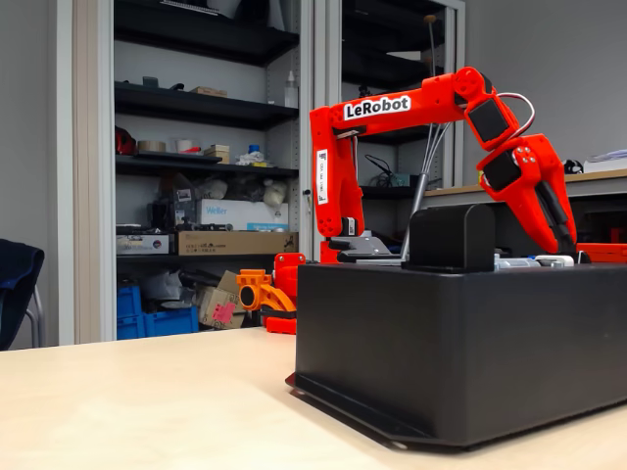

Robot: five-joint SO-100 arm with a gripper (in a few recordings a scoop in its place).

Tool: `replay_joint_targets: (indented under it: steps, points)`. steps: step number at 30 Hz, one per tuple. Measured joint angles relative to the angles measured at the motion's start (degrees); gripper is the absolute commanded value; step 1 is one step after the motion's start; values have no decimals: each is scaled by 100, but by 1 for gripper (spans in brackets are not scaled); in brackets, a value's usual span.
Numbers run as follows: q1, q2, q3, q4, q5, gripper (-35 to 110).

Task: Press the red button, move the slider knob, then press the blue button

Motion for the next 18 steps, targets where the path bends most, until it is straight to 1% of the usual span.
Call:
replay_joint_targets:
  steps: [5, 18]
  points:
    - [132, 18, 105, -97, 0, 10]
    - [79, 26, 185, -141, 9, 10]
